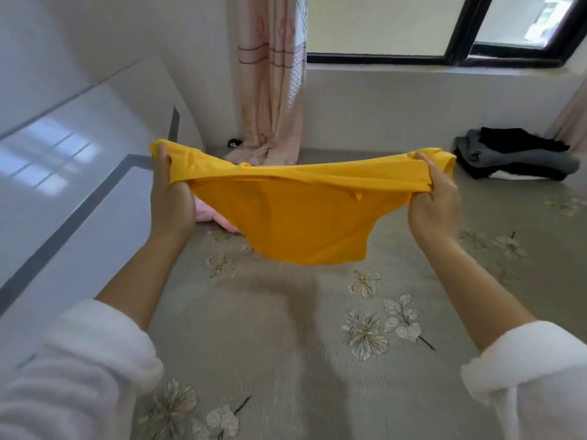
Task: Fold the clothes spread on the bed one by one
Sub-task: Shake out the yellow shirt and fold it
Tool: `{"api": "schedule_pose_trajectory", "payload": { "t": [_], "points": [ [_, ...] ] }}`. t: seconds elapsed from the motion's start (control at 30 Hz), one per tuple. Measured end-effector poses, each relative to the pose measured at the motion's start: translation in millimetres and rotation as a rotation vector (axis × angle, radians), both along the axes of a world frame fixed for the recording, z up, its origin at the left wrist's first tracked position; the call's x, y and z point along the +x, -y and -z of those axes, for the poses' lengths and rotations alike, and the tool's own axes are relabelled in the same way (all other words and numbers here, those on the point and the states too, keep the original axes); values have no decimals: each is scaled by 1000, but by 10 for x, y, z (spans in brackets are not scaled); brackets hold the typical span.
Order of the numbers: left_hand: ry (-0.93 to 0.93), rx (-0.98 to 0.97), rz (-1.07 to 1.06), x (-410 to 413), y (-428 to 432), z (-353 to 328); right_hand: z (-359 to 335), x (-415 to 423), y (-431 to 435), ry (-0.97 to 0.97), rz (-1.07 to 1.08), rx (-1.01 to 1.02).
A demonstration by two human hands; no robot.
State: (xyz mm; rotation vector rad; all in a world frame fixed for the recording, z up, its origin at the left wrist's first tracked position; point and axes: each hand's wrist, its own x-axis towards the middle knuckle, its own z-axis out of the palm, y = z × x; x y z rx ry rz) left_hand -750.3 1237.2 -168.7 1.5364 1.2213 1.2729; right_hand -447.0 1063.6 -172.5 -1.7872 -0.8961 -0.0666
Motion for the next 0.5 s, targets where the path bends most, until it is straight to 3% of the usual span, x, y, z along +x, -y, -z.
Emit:
{"api": "schedule_pose_trajectory", "payload": {
  "t": [0.1, 0.23, 0.5],
  "points": [
    [-190, 52, -78, -117, 322, 496, 376, -92, 270, 5, 3, -74],
    [-253, -7, -66, -305, 860, 1127, 977, -176, 696, -19, -24, -254],
    [-644, -433, 42, -652, 1777, 2484, 2364, -379, 1476, -82, -135, -732]
  ]
}}
